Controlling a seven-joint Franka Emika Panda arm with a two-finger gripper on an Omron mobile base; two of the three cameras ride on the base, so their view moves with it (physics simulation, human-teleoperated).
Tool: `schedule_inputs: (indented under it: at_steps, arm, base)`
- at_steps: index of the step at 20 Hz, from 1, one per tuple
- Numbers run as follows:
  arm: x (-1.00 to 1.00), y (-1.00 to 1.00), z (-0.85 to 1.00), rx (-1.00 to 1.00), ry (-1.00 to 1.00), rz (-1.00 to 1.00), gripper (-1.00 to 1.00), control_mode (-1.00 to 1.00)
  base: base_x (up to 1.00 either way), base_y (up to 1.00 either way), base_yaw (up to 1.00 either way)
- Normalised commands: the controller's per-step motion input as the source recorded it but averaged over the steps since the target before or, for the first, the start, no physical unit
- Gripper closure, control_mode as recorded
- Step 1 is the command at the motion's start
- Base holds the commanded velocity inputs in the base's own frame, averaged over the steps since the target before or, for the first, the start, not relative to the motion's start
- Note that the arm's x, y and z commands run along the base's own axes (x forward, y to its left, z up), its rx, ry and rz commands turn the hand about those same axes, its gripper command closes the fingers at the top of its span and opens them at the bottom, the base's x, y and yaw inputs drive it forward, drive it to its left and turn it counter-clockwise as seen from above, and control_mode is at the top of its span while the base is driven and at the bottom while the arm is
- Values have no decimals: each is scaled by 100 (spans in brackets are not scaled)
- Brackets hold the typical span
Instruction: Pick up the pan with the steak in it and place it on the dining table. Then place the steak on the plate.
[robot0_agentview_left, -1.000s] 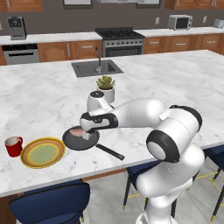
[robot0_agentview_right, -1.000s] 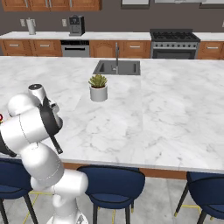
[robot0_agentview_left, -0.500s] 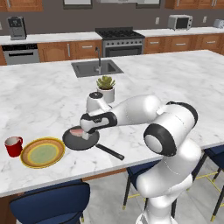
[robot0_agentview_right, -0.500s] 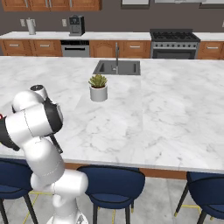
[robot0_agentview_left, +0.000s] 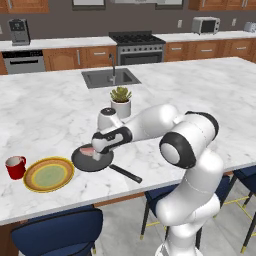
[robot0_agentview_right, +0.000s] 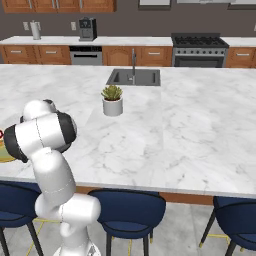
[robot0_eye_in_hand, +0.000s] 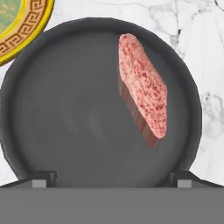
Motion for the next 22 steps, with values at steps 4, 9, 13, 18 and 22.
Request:
schedule_inputs:
  at_steps: [4, 9, 13, 18, 22]
  arm:
    - [4, 4, -2, 0, 0, 0, -100, -100]
    - [23, 16, -9, -1, 0, -1, -100, -100]
    - [21, 17, -9, -3, 0, -2, -100, -100]
    - [17, 18, -9, -1, 0, -2, -100, -100]
    - [6, 10, -5, -2, 0, -1, -100, -100]
  base:
    - [0, 0, 0]
    - [0, 0, 0]
    - [0, 0, 0]
    - [0, 0, 0]
    - [0, 0, 0]
